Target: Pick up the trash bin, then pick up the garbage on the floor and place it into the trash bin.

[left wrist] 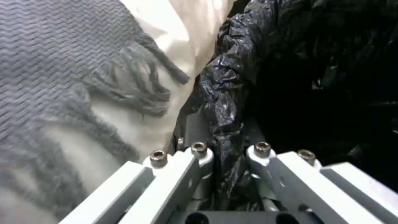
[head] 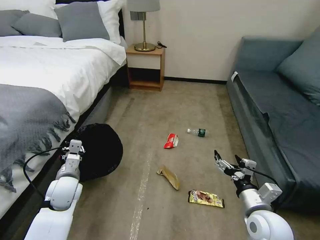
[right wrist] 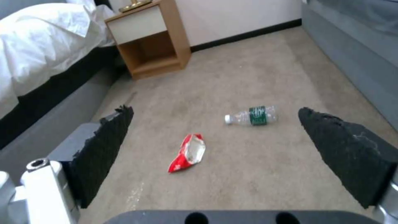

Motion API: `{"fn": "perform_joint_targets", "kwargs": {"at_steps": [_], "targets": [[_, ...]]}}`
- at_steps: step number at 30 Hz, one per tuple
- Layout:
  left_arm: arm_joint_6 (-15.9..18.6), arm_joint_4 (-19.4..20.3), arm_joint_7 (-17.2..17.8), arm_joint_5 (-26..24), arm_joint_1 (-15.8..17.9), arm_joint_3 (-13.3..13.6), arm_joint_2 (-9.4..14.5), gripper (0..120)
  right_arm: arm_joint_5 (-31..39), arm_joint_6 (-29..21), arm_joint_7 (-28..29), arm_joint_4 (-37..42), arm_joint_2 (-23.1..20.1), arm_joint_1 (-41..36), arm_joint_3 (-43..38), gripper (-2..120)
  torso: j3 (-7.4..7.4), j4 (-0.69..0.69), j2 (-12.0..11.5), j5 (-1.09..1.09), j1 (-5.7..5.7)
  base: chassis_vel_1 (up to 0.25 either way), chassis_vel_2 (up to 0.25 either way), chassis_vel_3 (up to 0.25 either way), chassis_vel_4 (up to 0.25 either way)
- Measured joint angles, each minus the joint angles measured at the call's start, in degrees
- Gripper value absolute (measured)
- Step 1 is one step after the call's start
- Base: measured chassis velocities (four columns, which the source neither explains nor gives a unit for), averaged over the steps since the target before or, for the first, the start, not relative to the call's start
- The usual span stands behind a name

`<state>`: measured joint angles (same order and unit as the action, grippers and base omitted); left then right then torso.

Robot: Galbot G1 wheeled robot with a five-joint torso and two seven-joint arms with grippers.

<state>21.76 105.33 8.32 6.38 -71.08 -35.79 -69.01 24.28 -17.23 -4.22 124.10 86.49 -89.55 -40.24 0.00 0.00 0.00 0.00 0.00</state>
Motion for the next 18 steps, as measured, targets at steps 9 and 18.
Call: {"fn": "perform_joint_targets", "kwargs": {"at_steps": [9,18], "targets": [[-0.48,0.25,-0.22,0.01,-0.81,-0.53,0.1,4,-0.85,-0.12,-0.79,0.1,-0.04,-0.74,0.19,100,0.0,0.0,0.0,0.0,0.0,-0.086,0.085,0.092,-0.085],[-0.78,0.75,-0.45,0.12,-1.18,-0.38,-0.18,4,-1.42,0.16,-0.9,-0.17,0.19,-1.21,0.58,100,0.0,0.0,0.0,0.0,0.0,-0.086,0.088,0.083,-0.085]]}}
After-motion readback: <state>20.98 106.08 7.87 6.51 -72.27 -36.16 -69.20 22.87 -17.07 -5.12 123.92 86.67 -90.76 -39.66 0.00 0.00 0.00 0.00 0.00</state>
